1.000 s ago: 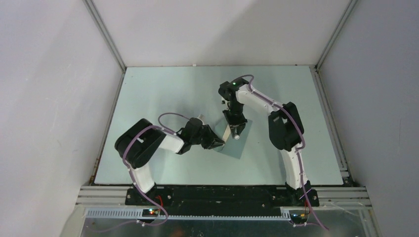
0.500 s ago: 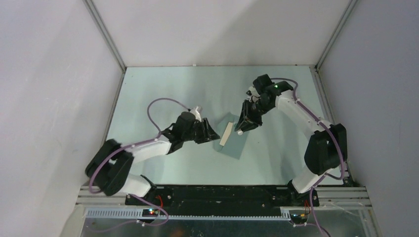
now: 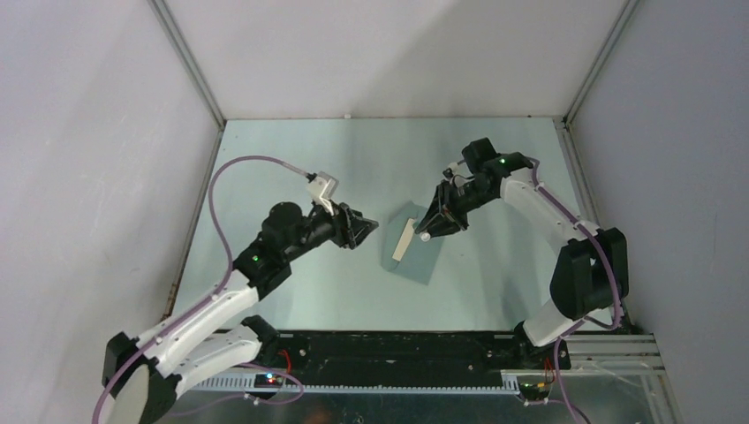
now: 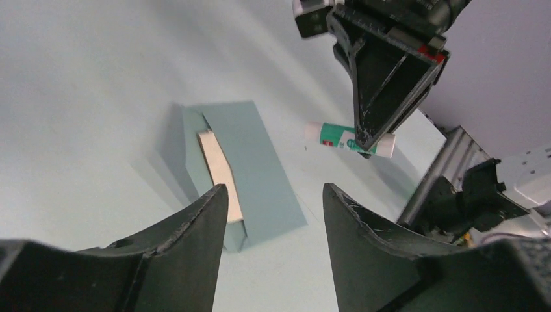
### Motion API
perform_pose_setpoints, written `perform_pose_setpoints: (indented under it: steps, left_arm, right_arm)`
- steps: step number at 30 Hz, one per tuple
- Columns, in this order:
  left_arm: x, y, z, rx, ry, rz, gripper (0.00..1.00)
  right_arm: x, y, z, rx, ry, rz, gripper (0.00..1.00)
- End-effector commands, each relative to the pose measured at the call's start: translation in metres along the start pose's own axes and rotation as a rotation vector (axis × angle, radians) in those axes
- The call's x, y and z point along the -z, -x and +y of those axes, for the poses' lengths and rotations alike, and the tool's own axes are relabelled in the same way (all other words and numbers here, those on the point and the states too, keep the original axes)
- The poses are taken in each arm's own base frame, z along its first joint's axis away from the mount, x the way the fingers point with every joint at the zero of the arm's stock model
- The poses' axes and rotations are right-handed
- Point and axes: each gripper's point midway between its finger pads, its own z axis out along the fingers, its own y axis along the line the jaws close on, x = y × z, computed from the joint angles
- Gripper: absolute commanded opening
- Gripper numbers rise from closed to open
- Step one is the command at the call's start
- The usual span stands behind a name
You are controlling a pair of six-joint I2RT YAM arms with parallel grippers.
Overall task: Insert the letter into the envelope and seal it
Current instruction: Paint the envelope at the center of the board.
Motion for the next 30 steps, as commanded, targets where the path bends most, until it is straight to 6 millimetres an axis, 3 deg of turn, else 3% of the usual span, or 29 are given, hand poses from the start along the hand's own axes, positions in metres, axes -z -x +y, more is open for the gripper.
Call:
perform_pose_setpoints:
  steps: [1, 7, 11, 15, 18, 26, 30]
  left_arm:
    - [0.016, 0.029, -0.004, -0.222, 0.006, -0.151, 0.64]
    - [0.02, 0.041, -0.024, -0.261, -0.054, -0.197, 0.68]
    - [0.012, 0.023, -0.039, -0.412, -0.116, -0.139, 0.7]
    - [0.009, 0.018, -0.046, -0.602, -0.151, -0.193, 0.71]
    - [0.007, 0.017, -0.05, -0.64, -0.175, -0.229, 0.73]
    - [-0.003, 0.0, -0.055, -0.653, -0.213, -0.192, 0.72]
    - [-0.002, 0.0, -0.061, -0.675, -0.223, -0.207, 0.74]
  right_arm:
    - [0.02, -0.008, 0.029, -0.073, 0.072, -0.091, 0.0]
    - [0.026, 0.001, 0.045, -0.403, 0.208, -0.214, 0.0]
    - [0.029, 0.002, 0.053, -0.473, 0.31, -0.233, 0.0]
    - [0.027, 0.0, 0.034, -0.552, 0.256, -0.244, 0.0]
    - [0.024, -0.001, 0.027, -0.574, 0.24, -0.234, 0.0]
    - [0.026, 0.003, 0.031, -0.653, 0.259, -0.234, 0.0]
    - [0.024, -0.005, 0.048, -0.476, 0.32, -0.126, 0.0]
